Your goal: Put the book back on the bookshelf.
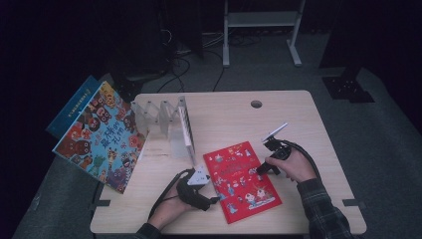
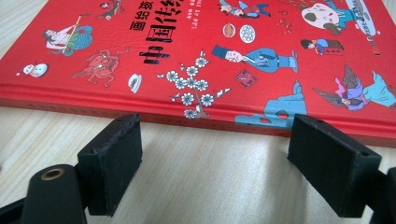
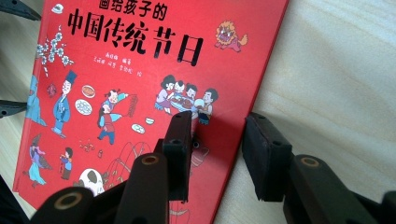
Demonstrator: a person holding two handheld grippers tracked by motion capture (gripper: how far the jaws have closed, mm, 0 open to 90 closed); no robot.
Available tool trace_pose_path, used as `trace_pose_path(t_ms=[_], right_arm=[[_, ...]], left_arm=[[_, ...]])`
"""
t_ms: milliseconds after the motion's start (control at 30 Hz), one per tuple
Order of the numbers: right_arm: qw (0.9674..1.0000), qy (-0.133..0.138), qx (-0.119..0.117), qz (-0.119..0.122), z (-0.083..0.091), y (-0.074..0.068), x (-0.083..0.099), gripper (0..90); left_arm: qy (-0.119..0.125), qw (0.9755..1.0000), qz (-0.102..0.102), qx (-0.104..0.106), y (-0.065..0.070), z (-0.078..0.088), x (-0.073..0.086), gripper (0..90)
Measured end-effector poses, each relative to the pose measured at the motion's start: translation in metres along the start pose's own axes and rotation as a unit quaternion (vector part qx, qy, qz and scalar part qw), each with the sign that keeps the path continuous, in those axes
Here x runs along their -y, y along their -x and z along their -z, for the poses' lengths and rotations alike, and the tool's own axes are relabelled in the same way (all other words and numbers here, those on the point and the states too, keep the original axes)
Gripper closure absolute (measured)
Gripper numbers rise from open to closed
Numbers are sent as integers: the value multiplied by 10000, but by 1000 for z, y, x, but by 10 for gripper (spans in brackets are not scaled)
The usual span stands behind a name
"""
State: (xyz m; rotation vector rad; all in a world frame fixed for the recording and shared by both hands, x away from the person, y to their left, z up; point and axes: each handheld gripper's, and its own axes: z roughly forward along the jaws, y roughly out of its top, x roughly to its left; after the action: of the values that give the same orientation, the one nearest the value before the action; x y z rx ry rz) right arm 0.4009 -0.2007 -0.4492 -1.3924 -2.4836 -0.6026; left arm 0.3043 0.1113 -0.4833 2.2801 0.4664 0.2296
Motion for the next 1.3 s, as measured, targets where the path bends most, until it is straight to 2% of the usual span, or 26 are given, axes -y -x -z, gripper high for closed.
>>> trace_pose_path(t_ms=[267, 500, 667, 733, 767, 867, 1067, 1300], right_arm=[[9999, 84, 64, 65, 3, -3, 0, 645], [9991, 344, -113, 213, 24, -9, -3, 664], [9977, 473, -353, 342, 36, -15, -6, 660], [9968, 462, -532, 371, 37, -18, -8, 649], [9954, 459, -731, 409, 37, -20, -10, 643], [9925, 457, -1023, 490, 35, -27, -16, 645], [9927, 405, -1027, 490, 35, -31, -23, 654], [9909, 355, -1254, 343, 36, -27, -25, 697]], left_arm=[[-4, 10000, -20, 34, 0, 0, 0, 168], [-23, 10000, -57, 55, -1, 0, 0, 164], [-12, 10000, -57, 81, -1, 0, 0, 164], [-8, 9999, -58, 88, -1, 0, 0, 163], [-7, 9999, -60, 88, -1, 0, 0, 164], [-9, 9999, -58, 87, -1, 0, 0, 164], [-10, 10000, -45, 73, 0, 1, 1, 166], [-21, 10000, -56, 73, 0, 1, 1, 165]])
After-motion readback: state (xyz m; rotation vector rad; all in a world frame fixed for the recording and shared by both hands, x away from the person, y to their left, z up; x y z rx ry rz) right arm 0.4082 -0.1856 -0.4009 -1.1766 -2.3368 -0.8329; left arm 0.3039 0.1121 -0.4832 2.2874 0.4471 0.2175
